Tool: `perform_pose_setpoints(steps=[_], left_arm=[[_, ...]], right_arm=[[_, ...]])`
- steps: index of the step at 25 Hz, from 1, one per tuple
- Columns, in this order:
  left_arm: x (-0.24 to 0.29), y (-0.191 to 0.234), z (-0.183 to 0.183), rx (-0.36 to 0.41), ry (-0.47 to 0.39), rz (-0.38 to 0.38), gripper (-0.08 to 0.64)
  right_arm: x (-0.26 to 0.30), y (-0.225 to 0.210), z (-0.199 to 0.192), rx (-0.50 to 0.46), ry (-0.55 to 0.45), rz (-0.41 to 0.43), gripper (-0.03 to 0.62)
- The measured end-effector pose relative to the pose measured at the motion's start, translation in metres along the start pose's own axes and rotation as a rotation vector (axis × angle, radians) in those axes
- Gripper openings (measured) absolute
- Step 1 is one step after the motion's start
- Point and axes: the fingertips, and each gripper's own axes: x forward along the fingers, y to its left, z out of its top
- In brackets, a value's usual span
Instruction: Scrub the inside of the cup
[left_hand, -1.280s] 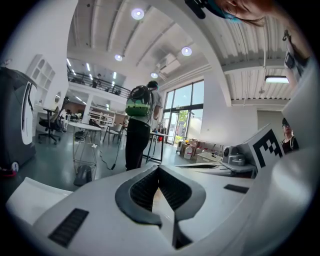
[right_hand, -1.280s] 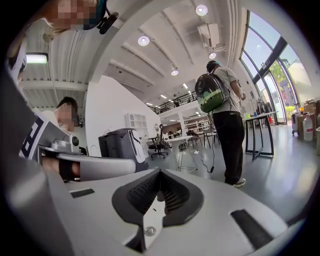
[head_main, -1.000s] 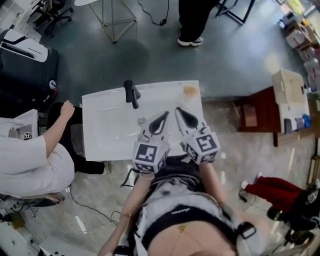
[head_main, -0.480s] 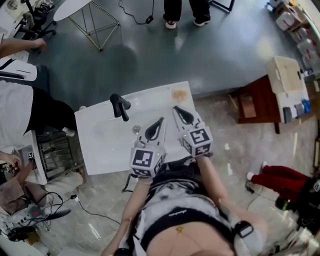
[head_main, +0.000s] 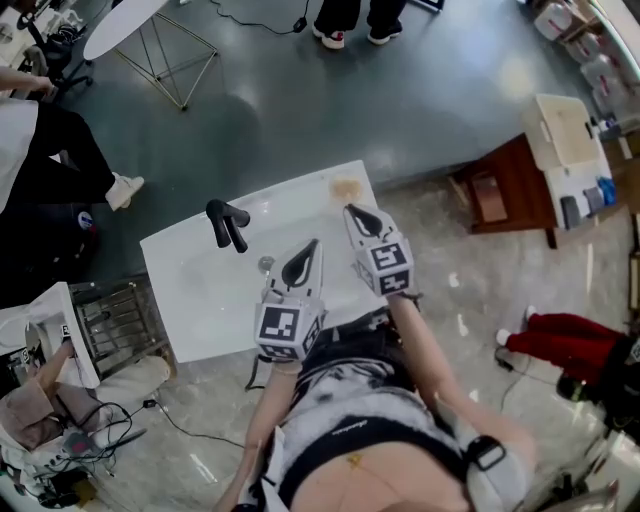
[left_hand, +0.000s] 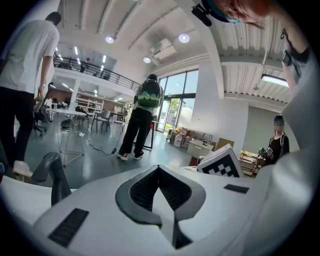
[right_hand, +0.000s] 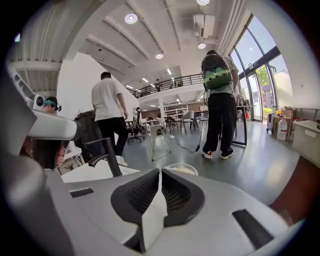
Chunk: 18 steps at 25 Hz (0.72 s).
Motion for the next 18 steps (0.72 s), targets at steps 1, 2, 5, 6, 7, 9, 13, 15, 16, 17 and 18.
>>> perform_pose_setpoints(steps=[1, 2, 5, 6, 7, 9, 13, 15, 16, 17, 18], left_arm=[[0.001, -0.001, -0.001, -0.002, 0.002, -0.003, 0.002], [0.001, -0.001, -0.002, -0.002, 0.004, -0.004, 0.002], [0.002, 0.003, -0.005, 0.003, 0.013, 0.003, 0.002], [0.001, 0.005, -0.005, 0.003, 0.016, 0.005, 0.002], [0.001, 0.005, -0.006, 0.000, 0.019, 0.006, 0.002], [0.001, 0.005, -0.007, -0.012, 0.021, 0.004, 0.002], [0.002, 0.010, -0.008, -0.005, 0.026, 0.017, 0.002], [0.002, 0.013, -0.009, -0.004, 0.030, 0.022, 0.002], [0.002, 0.014, -0.010, -0.004, 0.033, 0.022, 0.002], [0.002, 0.014, -0.011, -0.005, 0.037, 0.022, 0.002], [0.002, 0.015, -0.012, -0.007, 0.040, 0.023, 0.002]], right_arm=[[0.001, -0.004, -0.002, -0.004, 0.002, -0.012, 0.021], [0.002, -0.008, -0.004, -0.006, 0.004, -0.020, 0.021], [0.006, -0.015, -0.005, 0.001, 0.016, -0.021, 0.092], [0.009, -0.017, -0.008, 0.001, 0.021, -0.021, 0.144], [0.012, -0.021, -0.012, -0.003, 0.026, -0.023, 0.204], [0.017, -0.027, -0.019, -0.010, 0.028, -0.026, 0.312], [0.029, -0.031, -0.029, -0.018, 0.050, -0.014, 0.387], [0.036, -0.030, -0.030, -0.017, 0.049, -0.007, 0.402], [0.038, -0.030, -0.031, -0.011, 0.054, -0.004, 0.403], [0.041, -0.031, -0.034, -0.005, 0.059, -0.002, 0.403], [0.045, -0.032, -0.036, -0.002, 0.062, -0.002, 0.405]])
